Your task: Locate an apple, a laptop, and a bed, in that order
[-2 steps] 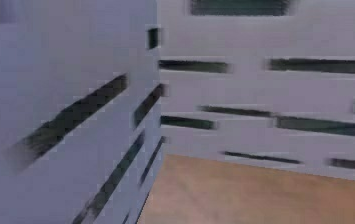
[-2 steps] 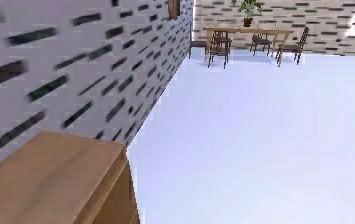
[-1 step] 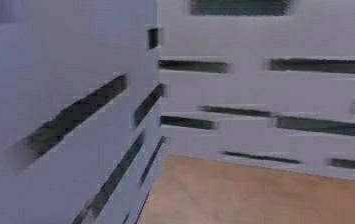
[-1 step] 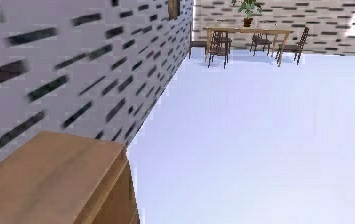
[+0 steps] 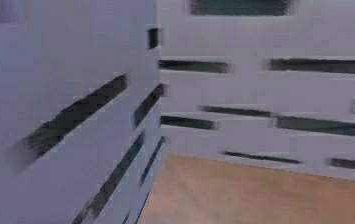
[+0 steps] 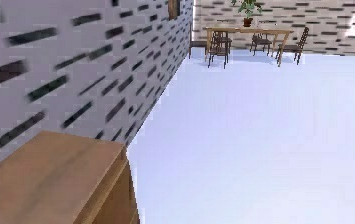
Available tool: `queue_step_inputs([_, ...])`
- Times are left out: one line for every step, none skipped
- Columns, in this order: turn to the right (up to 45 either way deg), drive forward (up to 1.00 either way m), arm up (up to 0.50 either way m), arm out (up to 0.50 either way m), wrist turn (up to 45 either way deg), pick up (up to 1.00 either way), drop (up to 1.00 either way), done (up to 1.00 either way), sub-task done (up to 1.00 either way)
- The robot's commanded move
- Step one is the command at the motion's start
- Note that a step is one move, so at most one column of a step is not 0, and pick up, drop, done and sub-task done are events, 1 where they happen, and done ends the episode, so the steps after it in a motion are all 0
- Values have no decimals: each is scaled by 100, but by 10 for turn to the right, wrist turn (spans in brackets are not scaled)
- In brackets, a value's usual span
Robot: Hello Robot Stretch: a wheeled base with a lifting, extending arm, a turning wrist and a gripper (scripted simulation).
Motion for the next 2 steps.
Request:
queue_step_inputs([450, 0, 0, 0, 0, 0, 0, 0, 0])
queue_step_inputs([-450, 0, 0, 0, 0, 0, 0, 0, 0])
